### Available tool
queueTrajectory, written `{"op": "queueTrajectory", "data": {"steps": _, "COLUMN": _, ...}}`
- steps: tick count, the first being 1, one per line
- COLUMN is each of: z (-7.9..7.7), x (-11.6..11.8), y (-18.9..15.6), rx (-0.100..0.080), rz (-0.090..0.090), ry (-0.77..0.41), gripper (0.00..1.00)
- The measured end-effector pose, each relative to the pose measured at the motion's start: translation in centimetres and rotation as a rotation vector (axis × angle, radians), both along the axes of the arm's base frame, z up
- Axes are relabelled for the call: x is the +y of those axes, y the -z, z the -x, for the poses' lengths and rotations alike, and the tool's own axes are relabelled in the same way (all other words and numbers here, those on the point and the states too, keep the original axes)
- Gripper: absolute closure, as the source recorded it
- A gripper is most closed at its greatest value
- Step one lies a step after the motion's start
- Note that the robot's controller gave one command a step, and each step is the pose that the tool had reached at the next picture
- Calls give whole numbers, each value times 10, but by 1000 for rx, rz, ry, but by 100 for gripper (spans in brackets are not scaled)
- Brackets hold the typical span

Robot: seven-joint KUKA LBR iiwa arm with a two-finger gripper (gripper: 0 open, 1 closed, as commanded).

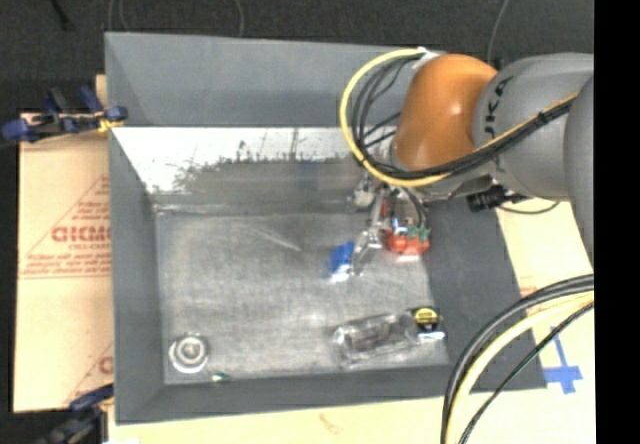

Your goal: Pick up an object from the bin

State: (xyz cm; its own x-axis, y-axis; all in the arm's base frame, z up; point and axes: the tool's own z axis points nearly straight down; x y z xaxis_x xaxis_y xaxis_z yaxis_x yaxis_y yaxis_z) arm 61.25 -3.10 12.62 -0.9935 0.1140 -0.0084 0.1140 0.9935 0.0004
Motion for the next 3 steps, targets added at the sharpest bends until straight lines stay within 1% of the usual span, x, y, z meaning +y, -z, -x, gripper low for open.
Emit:
{"op": "queueTrajectory", "data": {"steps": 1, "z": 12, "x": -7, "y": 52, "rx": -3, "rz": 1, "ry": -160, "gripper": 0}}
{"op": "queueTrajectory", "data": {"steps": 2, "z": 9, "x": -7, "y": 48, "rx": -12, "rz": 3, "ry": -160, "gripper": 100}}
{"op": "queueTrajectory", "data": {"steps": 3, "z": 7, "x": 5, "y": -88, "rx": -5, "rz": 3, "ry": -172, "gripper": 100}}
